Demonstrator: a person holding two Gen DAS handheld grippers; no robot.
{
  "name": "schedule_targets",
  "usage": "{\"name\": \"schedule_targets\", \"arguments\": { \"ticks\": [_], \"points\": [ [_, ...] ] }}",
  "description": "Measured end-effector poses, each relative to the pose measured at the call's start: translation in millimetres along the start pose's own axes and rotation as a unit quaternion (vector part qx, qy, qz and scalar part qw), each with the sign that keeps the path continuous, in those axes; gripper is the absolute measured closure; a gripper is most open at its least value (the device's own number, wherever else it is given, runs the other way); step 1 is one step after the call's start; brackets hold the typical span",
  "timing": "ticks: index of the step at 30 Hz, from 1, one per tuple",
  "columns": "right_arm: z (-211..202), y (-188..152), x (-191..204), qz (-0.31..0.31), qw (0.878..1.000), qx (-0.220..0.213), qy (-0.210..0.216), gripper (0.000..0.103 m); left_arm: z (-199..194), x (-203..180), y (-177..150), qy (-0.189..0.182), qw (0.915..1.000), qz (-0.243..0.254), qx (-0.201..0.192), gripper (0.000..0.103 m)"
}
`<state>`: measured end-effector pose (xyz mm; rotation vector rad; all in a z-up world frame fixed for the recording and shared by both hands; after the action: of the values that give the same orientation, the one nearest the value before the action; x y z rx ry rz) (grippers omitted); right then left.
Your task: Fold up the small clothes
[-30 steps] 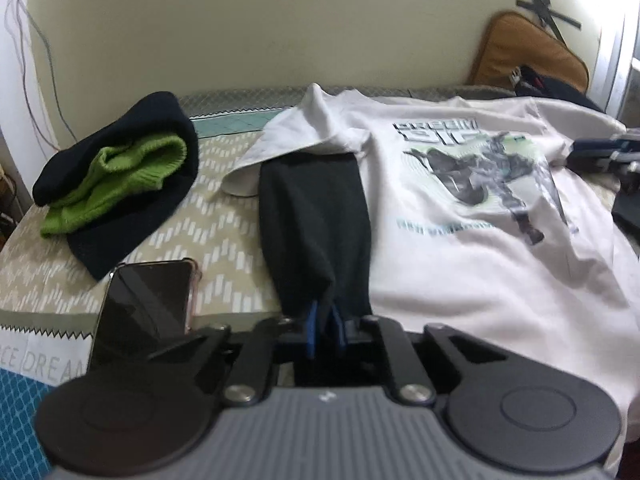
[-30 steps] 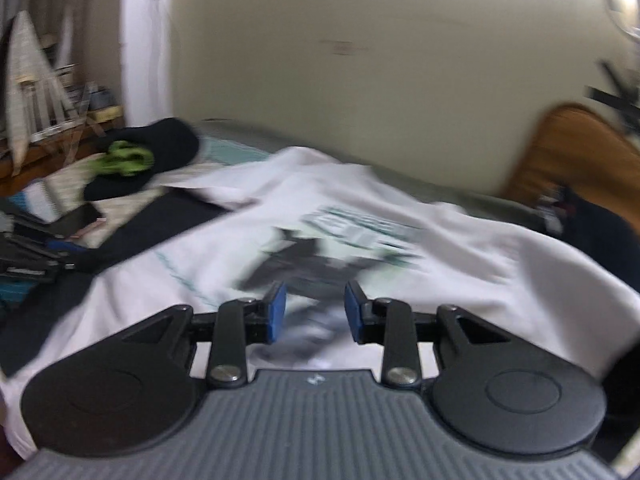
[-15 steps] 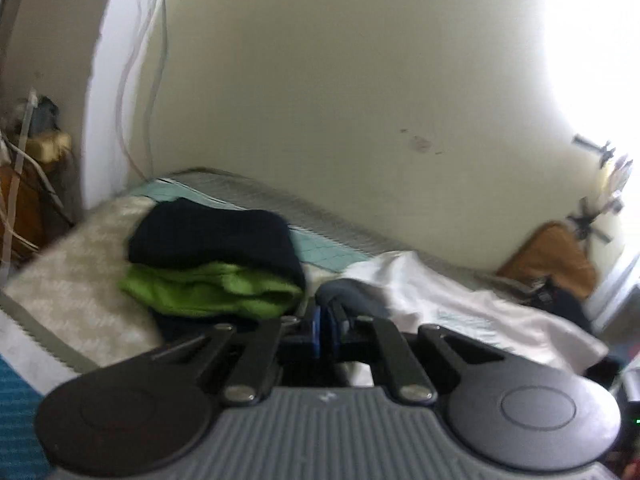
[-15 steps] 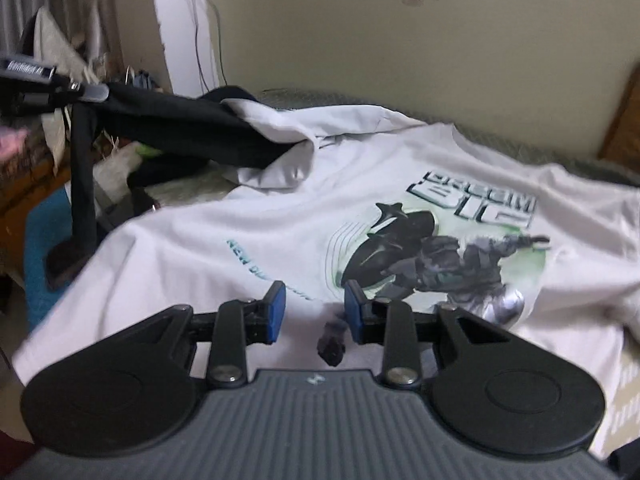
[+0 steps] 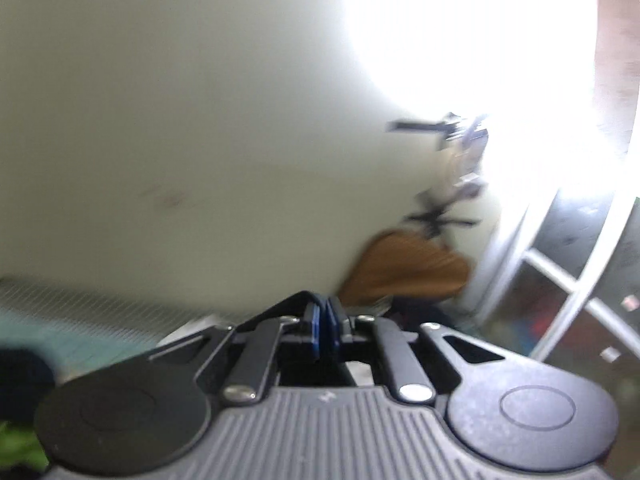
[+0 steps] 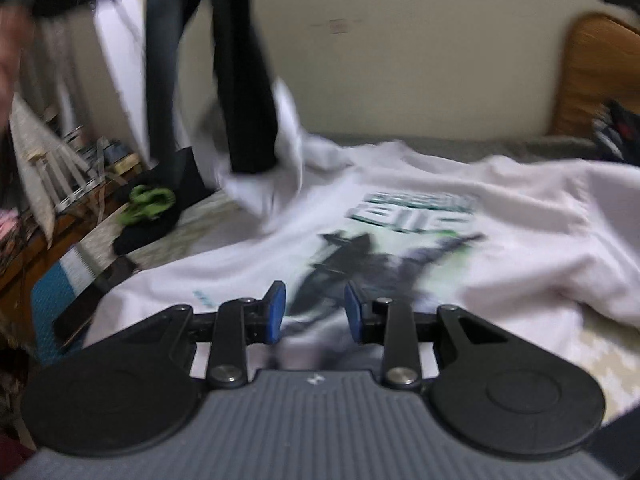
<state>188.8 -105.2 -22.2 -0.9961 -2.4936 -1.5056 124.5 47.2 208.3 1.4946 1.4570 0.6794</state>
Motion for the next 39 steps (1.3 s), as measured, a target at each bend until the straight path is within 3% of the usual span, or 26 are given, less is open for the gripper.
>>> {"name": "schedule_targets", "arguments": {
  "ticks": [2,3,4,6,9,13,16,18,20,22,23,25,26,29,32,34,35,37,39],
  "points": [
    [-13,0,-12,0.009,1.0,-0.01,-0.018,0.068,10,-32,11,-0.02,0.9994,0.026,-0.01,0.054],
    [-21,0,-19,0.013,0.999,-0.015,-0.026,0.068,12,-42,12,-0.022,0.9986,0.042,-0.023,0.022],
    [-29,0,-26,0.018,0.999,-0.02,-0.031,0.068,13,-46,10,-0.021,0.9975,0.053,-0.041,0.019],
    [-41,-2,-39,0.029,0.998,-0.026,-0.04,0.068,16,-45,0,-0.012,0.9955,0.077,-0.053,0.019],
    [-45,-3,-58,0.052,0.997,-0.025,-0.059,0.067,34,-16,-17,0.029,0.9965,0.071,-0.033,0.021],
    [-47,3,-81,0.081,0.993,-0.037,-0.073,0.066,87,39,-43,0.136,0.9881,0.063,0.036,0.028],
    [-47,10,-87,0.09,0.991,-0.056,-0.083,0.066,133,80,-69,0.178,0.977,0.054,0.104,0.036],
    [-52,14,-92,0.086,0.99,-0.063,-0.094,0.065,162,101,-91,0.179,0.9709,0.038,0.154,0.038],
    [-55,15,-95,0.08,0.989,-0.067,-0.107,0.061,189,102,-114,0.154,0.9679,0.03,0.196,0.039],
    [-58,17,-100,0.075,0.987,-0.067,-0.123,0.058,208,94,-131,0.148,0.9653,0.049,0.21,0.04],
    [-58,17,-101,0.075,0.986,-0.065,-0.132,0.058,216,89,-140,0.147,0.9636,0.067,0.213,0.044],
    [-59,17,-107,0.082,0.984,-0.061,-0.143,0.058,229,85,-156,0.16,0.9547,0.105,0.228,0.09],
    [-57,17,-108,0.088,0.983,-0.059,-0.147,0.058,238,83,-161,0.174,0.9511,0.114,0.228,0.09],
    [-53,17,-110,0.085,0.983,-0.048,-0.156,0.058,226,94,-157,0.172,0.959,0.099,0.202,0.092],
    [-49,21,-107,0.072,0.984,-0.042,-0.158,0.058,198,131,-127,0.209,0.9665,0.035,0.144,0.093],
    [-45,29,-105,0.063,0.984,-0.046,-0.158,0.058,179,168,-113,0.254,0.9604,-0.017,0.113,0.093],
    [-42,33,-104,0.06,0.985,-0.048,-0.158,0.058,175,184,-113,0.265,0.9567,-0.036,0.115,0.093],
    [-32,41,-104,0.057,0.986,-0.047,-0.151,0.058,180,197,-122,0.25,0.9558,-0.06,0.143,0.092],
    [-21,46,-103,0.06,0.987,-0.045,-0.144,0.058,183,197,-135,0.256,0.9523,-0.047,0.159,0.092]
  ]
}}
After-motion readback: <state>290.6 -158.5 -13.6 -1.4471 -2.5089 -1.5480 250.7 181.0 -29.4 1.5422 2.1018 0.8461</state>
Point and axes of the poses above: each gripper's, at about its wrist camera, not at the fingertips, and z roughly the way its jaws point, x to its left, y to its top, the point moved 7 cm from there along z, roughly the way its jaws point, and after that the axes turned 10 degrees about y, right-handed, at the moved point
